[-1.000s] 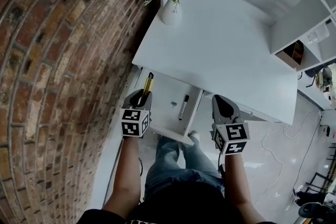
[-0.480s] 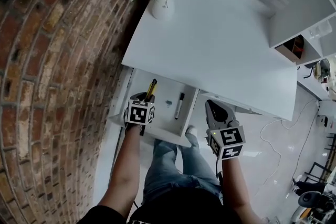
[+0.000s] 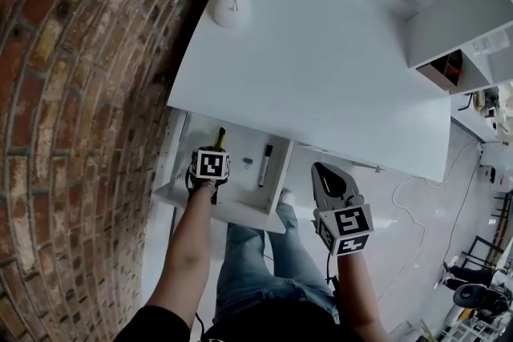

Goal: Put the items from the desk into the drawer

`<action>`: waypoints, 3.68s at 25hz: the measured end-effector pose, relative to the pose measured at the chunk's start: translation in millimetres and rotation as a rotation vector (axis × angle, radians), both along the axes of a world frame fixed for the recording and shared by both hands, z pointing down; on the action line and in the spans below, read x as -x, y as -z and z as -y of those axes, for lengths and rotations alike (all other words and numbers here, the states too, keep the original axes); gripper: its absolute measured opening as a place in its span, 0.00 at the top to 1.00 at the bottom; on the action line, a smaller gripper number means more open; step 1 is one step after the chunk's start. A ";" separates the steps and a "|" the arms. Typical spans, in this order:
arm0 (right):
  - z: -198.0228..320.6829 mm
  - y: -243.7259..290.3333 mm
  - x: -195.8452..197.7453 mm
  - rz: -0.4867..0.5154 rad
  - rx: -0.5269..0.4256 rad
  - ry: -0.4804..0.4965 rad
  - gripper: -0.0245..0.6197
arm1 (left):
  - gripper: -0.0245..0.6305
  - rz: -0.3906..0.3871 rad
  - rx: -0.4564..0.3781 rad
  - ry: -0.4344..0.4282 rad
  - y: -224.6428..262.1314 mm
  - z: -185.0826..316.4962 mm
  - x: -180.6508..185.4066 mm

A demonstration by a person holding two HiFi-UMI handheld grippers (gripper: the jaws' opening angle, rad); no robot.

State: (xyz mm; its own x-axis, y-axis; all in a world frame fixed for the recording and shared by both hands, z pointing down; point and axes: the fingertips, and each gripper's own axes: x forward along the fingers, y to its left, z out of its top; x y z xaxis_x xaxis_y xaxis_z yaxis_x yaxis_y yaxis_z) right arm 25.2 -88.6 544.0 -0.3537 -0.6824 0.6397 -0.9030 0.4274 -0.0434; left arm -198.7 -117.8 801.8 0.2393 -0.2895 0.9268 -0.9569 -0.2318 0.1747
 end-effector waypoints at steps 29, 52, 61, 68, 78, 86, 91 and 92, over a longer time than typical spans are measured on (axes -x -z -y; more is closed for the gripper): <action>-24.6 25.4 9.9 0.028 -0.050 0.094 0.95 | 0.43 0.037 -0.041 0.023 49.3 -14.1 1.9; -7.8 139.9 -18.0 0.133 -0.274 0.101 0.95 | 0.43 -0.057 -0.440 0.216 239.7 -33.0 3.0; -1.0 170.6 -29.0 0.173 -0.336 0.143 0.95 | 0.43 -0.029 -0.665 0.225 324.6 -40.0 -2.5; -8.2 204.4 -36.5 0.180 -0.408 0.236 0.95 | 0.43 -0.005 -0.859 0.280 395.6 -59.1 -13.1; -18.9 228.3 -56.2 0.214 -0.460 0.305 0.95 | 0.44 0.067 -1.088 0.279 468.9 -96.5 -31.5; -21.4 243.5 -54.5 0.246 -0.514 0.336 0.95 | 0.47 0.097 -1.164 0.206 498.9 -99.2 -42.9; -16.5 254.6 -48.6 0.245 -0.534 0.312 0.95 | 0.68 0.128 -1.245 0.179 523.5 -96.2 -35.7; -15.9 257.9 -47.8 0.244 -0.540 0.306 0.95 | 0.74 0.129 -1.261 0.179 528.5 -95.8 -33.9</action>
State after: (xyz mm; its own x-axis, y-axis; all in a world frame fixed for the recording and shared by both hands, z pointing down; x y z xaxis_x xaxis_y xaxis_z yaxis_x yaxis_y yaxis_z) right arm 73.0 -72.7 286.1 -0.6740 -0.7300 0.1133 -0.7286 0.6822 0.0607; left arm -164.8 -22.0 273.3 0.0355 -0.9994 0.0024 -0.9853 -0.0354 -0.1674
